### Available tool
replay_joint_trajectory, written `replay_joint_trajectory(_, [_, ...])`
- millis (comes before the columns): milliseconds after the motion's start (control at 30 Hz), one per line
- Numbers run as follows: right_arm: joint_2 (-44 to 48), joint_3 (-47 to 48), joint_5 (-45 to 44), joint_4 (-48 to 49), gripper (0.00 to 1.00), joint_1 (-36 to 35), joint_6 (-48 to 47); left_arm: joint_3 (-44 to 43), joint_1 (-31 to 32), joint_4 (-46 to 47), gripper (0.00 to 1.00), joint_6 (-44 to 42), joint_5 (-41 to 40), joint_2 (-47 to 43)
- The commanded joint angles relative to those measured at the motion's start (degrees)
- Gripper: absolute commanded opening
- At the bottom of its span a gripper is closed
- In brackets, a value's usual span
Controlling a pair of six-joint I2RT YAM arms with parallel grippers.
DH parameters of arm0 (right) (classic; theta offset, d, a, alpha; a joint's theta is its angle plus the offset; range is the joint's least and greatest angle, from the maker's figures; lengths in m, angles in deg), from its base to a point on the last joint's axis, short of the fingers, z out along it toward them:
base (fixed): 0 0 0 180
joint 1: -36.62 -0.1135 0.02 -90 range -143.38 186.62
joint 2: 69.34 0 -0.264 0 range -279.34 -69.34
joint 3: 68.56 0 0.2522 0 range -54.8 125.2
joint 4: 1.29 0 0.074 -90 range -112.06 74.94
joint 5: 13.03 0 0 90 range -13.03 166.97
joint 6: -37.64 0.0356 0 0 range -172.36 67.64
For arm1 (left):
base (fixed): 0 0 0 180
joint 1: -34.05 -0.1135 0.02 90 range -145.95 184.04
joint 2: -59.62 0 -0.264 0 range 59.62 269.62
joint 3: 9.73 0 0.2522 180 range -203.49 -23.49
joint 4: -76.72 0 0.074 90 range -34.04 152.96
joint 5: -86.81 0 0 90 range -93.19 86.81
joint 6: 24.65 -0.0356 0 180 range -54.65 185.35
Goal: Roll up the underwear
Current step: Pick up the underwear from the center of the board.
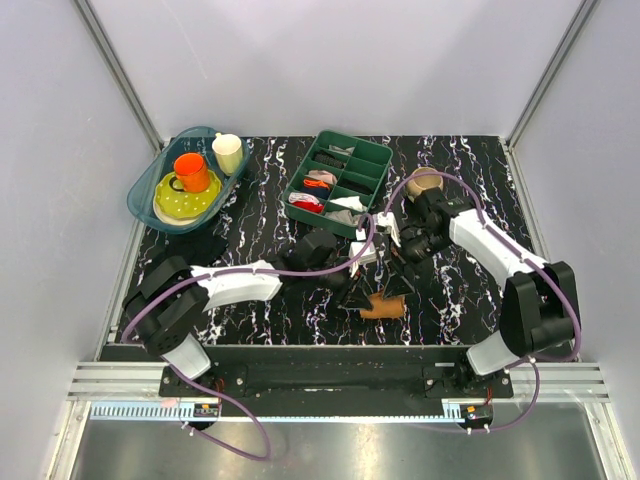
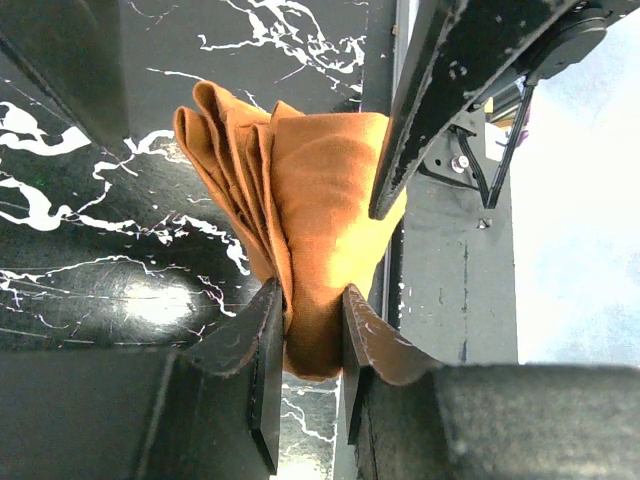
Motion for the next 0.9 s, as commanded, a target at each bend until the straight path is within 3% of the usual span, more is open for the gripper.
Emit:
replay_joint_trajectory(0, [-3.3, 3.2, 4.8, -7.8, 1.00, -0.6, -6.2, 0.2, -0.3, 1.1, 0.09, -2.8, 2.7, -2.8])
replay_joint_trajectory(233, [-4.3, 0.3, 6.7, -10.5, 1.00, -1.9, -9.3, -1.7, -0.4, -1.0, 0.08, -3.4, 1.1, -2.3])
replay_joint_trajectory(433, [-3.4, -2.3, 4.1, -6.0, 1.00, -3.1, -4.8, -1.8, -0.8, -0.1, 0.08, -2.5, -0.1, -2.6])
replay_joint_trajectory(667, [-3.5, -3.1, 4.5, -1.7, 0.90, -3.8, 0.1, -1.1, -0.9, 1.5, 0.08, -1.3, -0.8, -3.9])
replay_joint_trajectory(867, [-3.9, -1.2, 5.7, -3.0, 0.38, -3.8, -0.1, -0.6, -1.1, 1.7, 0.08, -1.2, -1.1, -4.1])
